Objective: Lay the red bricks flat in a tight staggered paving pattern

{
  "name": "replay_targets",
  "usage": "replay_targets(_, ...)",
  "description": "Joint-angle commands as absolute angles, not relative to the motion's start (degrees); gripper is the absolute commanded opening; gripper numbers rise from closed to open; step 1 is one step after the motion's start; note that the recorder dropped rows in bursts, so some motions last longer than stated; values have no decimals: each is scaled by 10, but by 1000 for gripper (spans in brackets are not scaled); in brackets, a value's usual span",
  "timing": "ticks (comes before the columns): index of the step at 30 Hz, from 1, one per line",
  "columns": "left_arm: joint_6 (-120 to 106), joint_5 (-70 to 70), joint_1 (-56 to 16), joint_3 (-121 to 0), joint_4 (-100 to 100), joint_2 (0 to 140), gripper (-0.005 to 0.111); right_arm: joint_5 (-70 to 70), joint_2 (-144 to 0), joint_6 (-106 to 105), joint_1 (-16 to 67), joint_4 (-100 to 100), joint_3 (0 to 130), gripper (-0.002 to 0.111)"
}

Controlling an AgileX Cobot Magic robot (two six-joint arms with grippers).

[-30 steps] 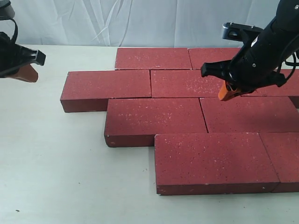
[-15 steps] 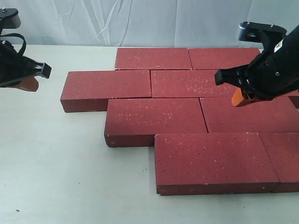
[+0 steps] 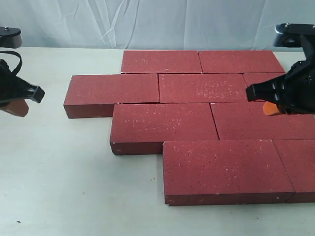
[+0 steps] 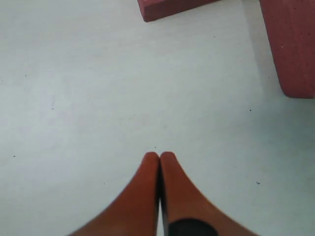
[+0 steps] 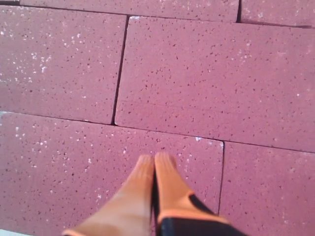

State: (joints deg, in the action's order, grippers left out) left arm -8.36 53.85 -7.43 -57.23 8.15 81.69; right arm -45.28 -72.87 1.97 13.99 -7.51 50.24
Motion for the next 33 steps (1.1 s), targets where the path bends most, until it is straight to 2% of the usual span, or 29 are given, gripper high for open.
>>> replay_targets(1, -81, 502, -77, -571, 87, 813, 0, -444, -688, 16, 137, -62, 500, -1)
replay_targets(9, -81, 469, -77, -568, 108, 813, 0, -413, -580, 16, 137, -59, 499, -1)
replay_targets(12, -92, 413, -77, -535, 111, 794, 0, -390, -541, 16, 137, -59, 488, -1)
replay_targets(16, -94, 312, -77, -468, 126, 743, 0, -308, -472, 16, 137, -59, 432, -1)
replay_targets(22, -94, 293, -77, -461, 132, 699, 0, -214, -372, 16, 137, -51, 356, -1)
replay_targets(33, -94, 295, -77, -462, 136, 699, 0, -212, -361, 16, 137, -50, 341, -1)
